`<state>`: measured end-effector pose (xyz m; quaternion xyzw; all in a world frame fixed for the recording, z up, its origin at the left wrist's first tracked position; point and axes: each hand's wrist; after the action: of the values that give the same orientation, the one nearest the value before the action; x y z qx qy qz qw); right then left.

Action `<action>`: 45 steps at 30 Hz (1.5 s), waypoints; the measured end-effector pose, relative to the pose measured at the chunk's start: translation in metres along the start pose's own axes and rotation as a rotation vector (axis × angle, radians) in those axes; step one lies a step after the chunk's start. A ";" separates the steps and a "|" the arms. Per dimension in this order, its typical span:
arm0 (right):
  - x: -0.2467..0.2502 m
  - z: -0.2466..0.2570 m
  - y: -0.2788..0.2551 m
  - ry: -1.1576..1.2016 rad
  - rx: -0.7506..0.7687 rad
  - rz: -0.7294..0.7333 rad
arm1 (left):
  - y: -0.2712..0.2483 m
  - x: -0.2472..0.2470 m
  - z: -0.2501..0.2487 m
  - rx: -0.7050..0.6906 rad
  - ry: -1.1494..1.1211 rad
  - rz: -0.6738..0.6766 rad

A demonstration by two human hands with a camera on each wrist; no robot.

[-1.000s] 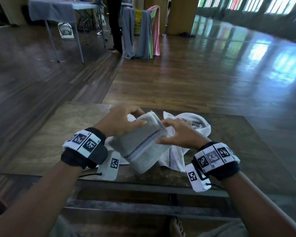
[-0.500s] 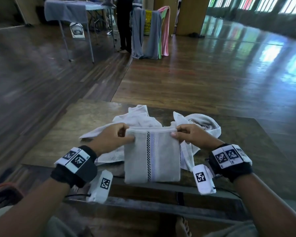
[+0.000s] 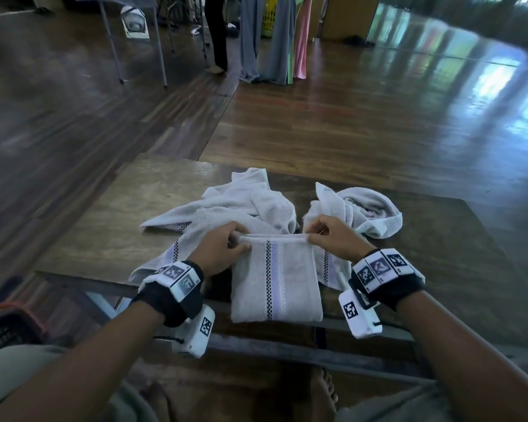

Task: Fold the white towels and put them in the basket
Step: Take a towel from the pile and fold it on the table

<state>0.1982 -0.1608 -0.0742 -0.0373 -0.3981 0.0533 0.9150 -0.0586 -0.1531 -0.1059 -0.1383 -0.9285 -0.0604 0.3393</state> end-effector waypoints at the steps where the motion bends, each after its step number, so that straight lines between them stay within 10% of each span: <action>1: -0.001 -0.001 0.000 -0.012 -0.011 0.022 | 0.000 0.000 0.001 -0.003 0.005 -0.003; 31: -0.013 -0.010 0.000 0.140 -0.306 0.162 | 0.003 -0.002 0.006 -0.125 0.038 -0.049; 36: -0.020 -0.010 -0.001 -0.138 -0.007 -0.065 | 0.009 -0.003 0.010 -0.274 0.197 -0.038; 45: -0.018 -0.015 -0.004 -0.208 0.062 0.080 | 0.019 -0.005 0.006 -0.252 0.306 0.004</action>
<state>0.1972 -0.1673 -0.0976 -0.0190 -0.4871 0.1055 0.8668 -0.0529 -0.1350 -0.1135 -0.1704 -0.8510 -0.1958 0.4566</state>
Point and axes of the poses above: each hand's wrist, its own y-axis towards the middle knuckle, its own x-axis out of the back of the hand, z = x × y, and after that the axes turned 2 degrees about -y, right-handed
